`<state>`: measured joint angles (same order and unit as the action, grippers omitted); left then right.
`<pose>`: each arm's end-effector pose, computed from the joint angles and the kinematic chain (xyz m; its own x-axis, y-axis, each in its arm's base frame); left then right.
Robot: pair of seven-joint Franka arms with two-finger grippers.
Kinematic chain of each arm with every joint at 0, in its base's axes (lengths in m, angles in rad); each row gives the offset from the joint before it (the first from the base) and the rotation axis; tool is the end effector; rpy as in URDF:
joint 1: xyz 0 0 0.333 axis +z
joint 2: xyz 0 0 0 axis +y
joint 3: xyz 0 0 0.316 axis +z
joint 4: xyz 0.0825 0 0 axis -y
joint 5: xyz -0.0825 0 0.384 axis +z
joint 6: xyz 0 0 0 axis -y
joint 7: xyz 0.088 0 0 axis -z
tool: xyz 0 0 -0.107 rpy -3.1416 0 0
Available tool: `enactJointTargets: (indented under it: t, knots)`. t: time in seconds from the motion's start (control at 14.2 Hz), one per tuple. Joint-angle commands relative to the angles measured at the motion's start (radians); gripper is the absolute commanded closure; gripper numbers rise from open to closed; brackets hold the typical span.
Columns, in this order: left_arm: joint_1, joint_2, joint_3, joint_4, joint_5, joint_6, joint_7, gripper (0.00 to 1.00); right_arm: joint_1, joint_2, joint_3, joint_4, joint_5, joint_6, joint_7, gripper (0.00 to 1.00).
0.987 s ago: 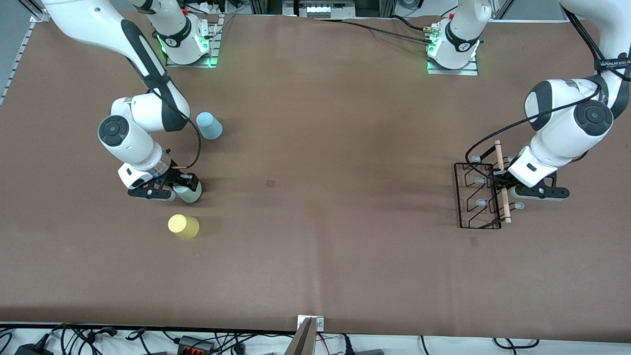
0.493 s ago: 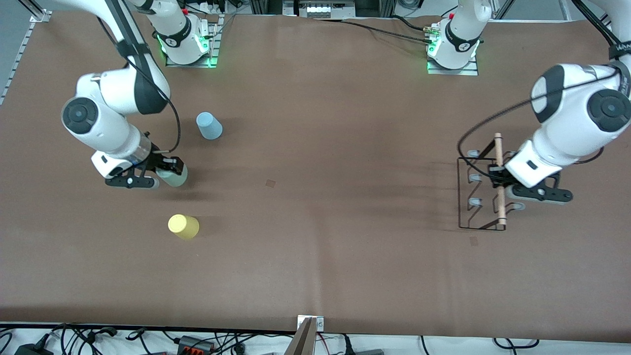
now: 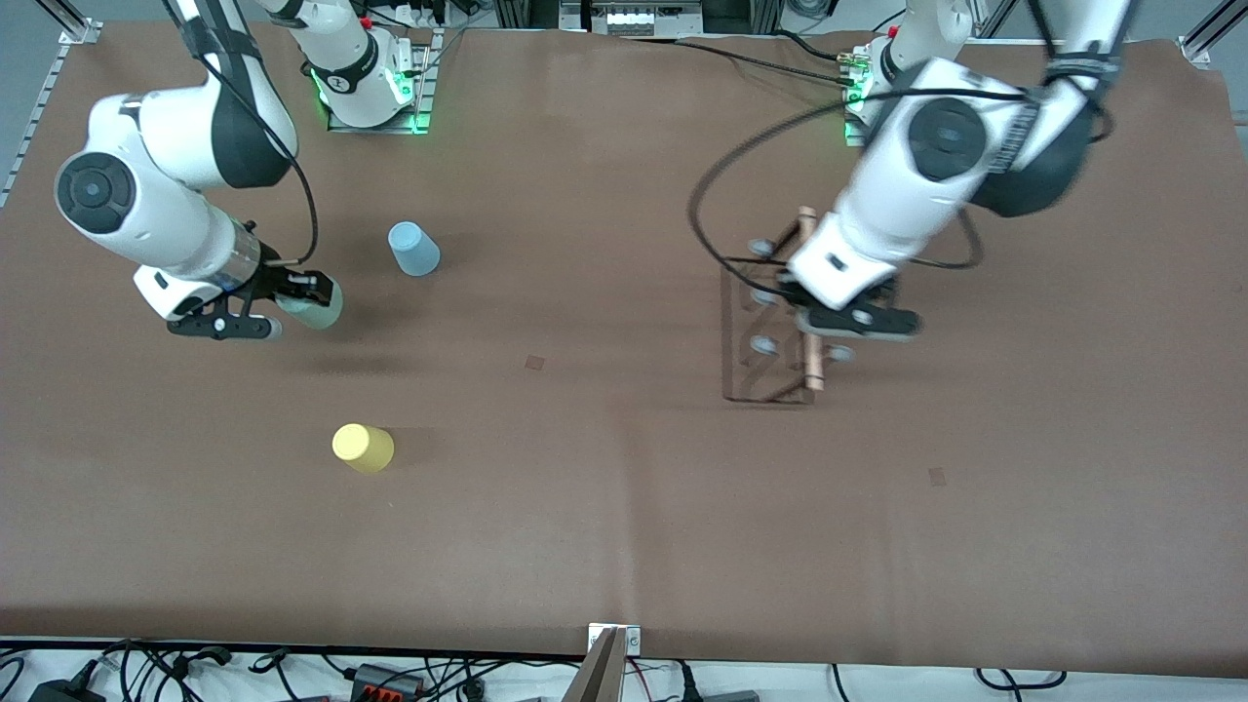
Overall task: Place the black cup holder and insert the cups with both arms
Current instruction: 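Carry the rack with the left gripper while the right gripper lifts the cup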
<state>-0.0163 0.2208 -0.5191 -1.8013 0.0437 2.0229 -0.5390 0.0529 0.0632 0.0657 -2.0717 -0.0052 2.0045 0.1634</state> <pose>0.5407 -0.2967 0.4397 1.0000 -0.0031 -0.0091 -0.0024 -0.9972 0.0749 0.5405 0.0638 0.3901 0.9908 -0.0432 -0.1281 -0.0408 -0.9989 0.0214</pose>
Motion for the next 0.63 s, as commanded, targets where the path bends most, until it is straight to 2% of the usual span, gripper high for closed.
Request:
enactJointTargets:
  t: [0.0,0.28,0.56]
  knots:
    - [-0.063,0.069,-0.033,0.083,0.086,-0.021,-0.157,0.97,-0.008,-0.059,0.008,0.016,-0.007,-0.068,-0.016,0.82]
    - [-0.203,0.138,-0.035,0.1,0.221,0.002,-0.396,0.98,0.002,-0.06,0.011,0.088,0.001,-0.173,-0.039,0.82]
    - [-0.26,0.178,-0.035,0.1,0.268,0.054,-0.516,0.98,0.013,-0.019,0.022,0.205,0.008,-0.245,-0.056,0.86]
